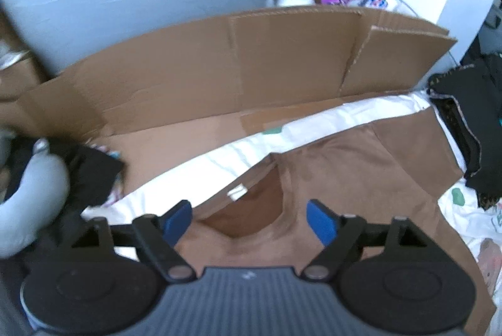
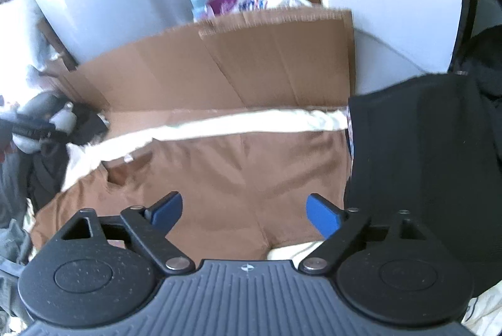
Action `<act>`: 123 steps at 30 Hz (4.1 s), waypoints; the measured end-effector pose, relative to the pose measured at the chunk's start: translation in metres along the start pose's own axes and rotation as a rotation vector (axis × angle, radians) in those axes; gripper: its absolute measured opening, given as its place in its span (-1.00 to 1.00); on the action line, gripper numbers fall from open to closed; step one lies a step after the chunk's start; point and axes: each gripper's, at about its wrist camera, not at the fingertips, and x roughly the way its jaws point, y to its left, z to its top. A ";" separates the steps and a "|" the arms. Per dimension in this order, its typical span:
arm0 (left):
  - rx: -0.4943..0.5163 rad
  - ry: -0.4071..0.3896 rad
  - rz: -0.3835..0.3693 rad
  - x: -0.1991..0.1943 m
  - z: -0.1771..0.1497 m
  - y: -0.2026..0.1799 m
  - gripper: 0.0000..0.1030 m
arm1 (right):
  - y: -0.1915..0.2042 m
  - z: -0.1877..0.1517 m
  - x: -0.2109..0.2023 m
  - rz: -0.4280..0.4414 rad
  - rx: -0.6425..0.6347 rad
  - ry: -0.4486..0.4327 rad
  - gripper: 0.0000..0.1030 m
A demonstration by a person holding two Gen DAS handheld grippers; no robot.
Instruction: Fold clothes
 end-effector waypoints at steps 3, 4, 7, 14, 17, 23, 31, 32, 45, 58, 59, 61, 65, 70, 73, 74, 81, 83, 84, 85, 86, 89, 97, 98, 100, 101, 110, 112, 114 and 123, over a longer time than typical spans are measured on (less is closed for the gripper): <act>-0.046 -0.009 0.010 -0.028 -0.016 0.012 0.65 | 0.010 0.011 -0.020 0.020 -0.013 -0.011 0.84; -0.060 -0.012 0.013 -0.037 -0.022 0.016 0.65 | 0.014 0.015 -0.026 0.027 -0.018 -0.014 0.84; -0.111 -0.017 0.041 -0.065 -0.038 0.023 0.65 | 0.026 0.025 -0.044 0.043 -0.044 -0.020 0.84; -0.179 -0.047 0.050 -0.118 -0.077 0.030 0.65 | 0.058 0.044 -0.073 0.079 -0.098 -0.025 0.85; -0.196 -0.050 0.052 -0.136 -0.093 0.030 0.67 | 0.071 0.049 -0.080 0.083 -0.102 -0.027 0.84; -0.241 -0.069 0.048 -0.166 -0.116 0.034 0.70 | 0.105 0.064 -0.101 0.091 -0.167 -0.034 0.84; -0.303 -0.091 0.047 -0.192 -0.140 0.053 0.73 | 0.176 0.105 -0.131 0.134 -0.272 -0.020 0.85; -0.309 -0.093 0.049 -0.194 -0.143 0.056 0.74 | 0.186 0.109 -0.132 0.139 -0.289 -0.010 0.85; -0.394 -0.071 0.092 -0.196 -0.202 0.091 0.77 | 0.277 0.102 -0.100 0.197 -0.371 0.068 0.85; -0.496 -0.106 0.078 -0.167 -0.258 0.098 0.77 | 0.263 0.015 -0.038 0.188 -0.215 0.095 0.85; -0.503 -0.112 0.078 -0.164 -0.261 0.098 0.76 | 0.262 0.008 -0.034 0.181 -0.198 0.094 0.85; -0.519 -0.117 0.079 -0.156 -0.268 0.098 0.75 | 0.258 -0.006 -0.026 0.168 -0.163 0.092 0.85; -0.575 -0.117 0.072 -0.141 -0.283 0.100 0.61 | 0.250 -0.030 -0.007 0.162 -0.103 0.106 0.85; -0.614 -0.116 0.075 -0.122 -0.300 0.102 0.45 | 0.248 -0.055 0.017 0.161 -0.113 0.129 0.85; -0.615 -0.105 0.091 -0.110 -0.308 0.102 0.29 | 0.247 -0.067 0.029 0.169 -0.123 0.137 0.84; -0.625 -0.099 0.099 -0.105 -0.311 0.104 0.25 | 0.247 -0.071 0.033 0.168 -0.127 0.142 0.84; -0.750 -0.086 0.087 -0.060 -0.337 0.119 -0.09 | 0.239 -0.090 0.059 0.147 -0.105 0.172 0.85; -0.800 -0.069 0.091 -0.045 -0.347 0.124 -0.23 | 0.237 -0.096 0.065 0.140 -0.109 0.185 0.85; -0.825 -0.060 0.093 -0.037 -0.351 0.127 -0.25 | 0.236 -0.098 0.067 0.137 -0.113 0.192 0.84; -0.835 -0.052 0.098 -0.031 -0.355 0.127 -0.25 | 0.236 -0.101 0.069 0.133 -0.118 0.199 0.84; -0.849 -0.048 0.094 -0.025 -0.357 0.129 -0.25 | 0.236 -0.104 0.071 0.130 -0.126 0.207 0.84; -0.903 -0.041 0.077 -0.009 -0.364 0.133 -0.25 | 0.235 -0.109 0.075 0.120 -0.142 0.224 0.84; -0.997 -0.015 0.050 0.023 -0.368 0.141 -0.23 | 0.226 -0.116 0.092 0.099 -0.115 0.256 0.84; -1.008 -0.010 0.043 0.028 -0.368 0.142 -0.23 | 0.225 -0.118 0.094 0.098 -0.110 0.261 0.84; -1.030 -0.004 0.033 0.035 -0.369 0.144 -0.22 | 0.225 -0.122 0.099 0.098 -0.103 0.271 0.85; -1.039 -0.002 0.031 0.038 -0.369 0.144 -0.20 | 0.225 -0.124 0.101 0.098 -0.099 0.275 0.84; -1.077 0.012 0.040 0.058 -0.359 0.145 -0.10 | 0.226 -0.139 0.114 0.104 -0.103 0.325 0.84; -1.091 0.016 0.041 0.061 -0.357 0.146 -0.08 | 0.226 -0.139 0.115 0.102 -0.102 0.327 0.85; -1.111 0.037 0.051 0.063 -0.355 0.147 -0.09 | 0.226 -0.139 0.117 0.099 -0.100 0.331 0.84; -1.157 0.103 0.046 0.052 -0.354 0.161 -0.92 | 0.230 -0.143 0.120 0.110 -0.097 0.338 0.84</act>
